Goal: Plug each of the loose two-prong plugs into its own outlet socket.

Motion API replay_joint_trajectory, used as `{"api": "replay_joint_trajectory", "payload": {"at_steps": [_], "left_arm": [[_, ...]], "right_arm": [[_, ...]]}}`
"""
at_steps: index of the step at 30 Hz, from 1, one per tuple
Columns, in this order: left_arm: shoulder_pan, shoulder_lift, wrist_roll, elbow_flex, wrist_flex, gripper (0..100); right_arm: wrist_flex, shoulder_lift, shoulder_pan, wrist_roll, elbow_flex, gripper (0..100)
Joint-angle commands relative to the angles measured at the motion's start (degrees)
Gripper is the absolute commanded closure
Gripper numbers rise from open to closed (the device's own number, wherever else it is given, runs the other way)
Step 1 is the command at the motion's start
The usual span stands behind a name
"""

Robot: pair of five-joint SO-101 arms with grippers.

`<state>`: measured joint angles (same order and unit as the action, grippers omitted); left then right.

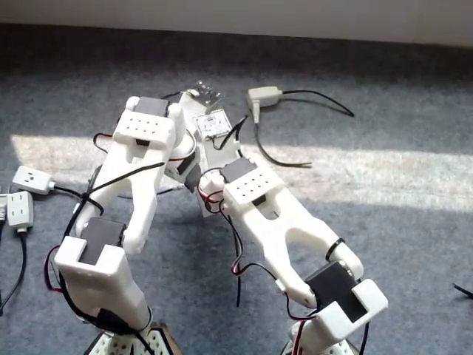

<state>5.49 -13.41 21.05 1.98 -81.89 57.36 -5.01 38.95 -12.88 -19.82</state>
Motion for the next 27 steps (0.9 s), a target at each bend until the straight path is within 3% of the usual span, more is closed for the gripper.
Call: {"api": "replay_joint_trajectory", "payload": {"at_steps": [1, 4, 13, 21, 27], "left_arm": [[-2.77, 1.80, -0.62, 3.74, 1.05, 90], [-5.14, 1.80, -0.53, 3.74, 1.05, 97], [-9.36, 1.80, -0.44, 3.12, 1.05, 94], [-3.12, 1.89, 0.18, -4.00, 0.62, 85], [-0.13, 1.98, 10.29, -9.10, 1.05, 83]], "right_arm": [[-0.04, 0.40, 0.22, -0.35, -0.48, 91.9], [-0.04, 0.40, 0.22, -0.35, -0.48, 91.9], [-1.63, 0.31, 0.22, -0.35, -0.66, 91.9], [-1.71, 0.31, 0.13, -0.35, -0.66, 91.9], [-4.09, -1.10, -3.30, -0.44, -0.75, 91.9]]}}
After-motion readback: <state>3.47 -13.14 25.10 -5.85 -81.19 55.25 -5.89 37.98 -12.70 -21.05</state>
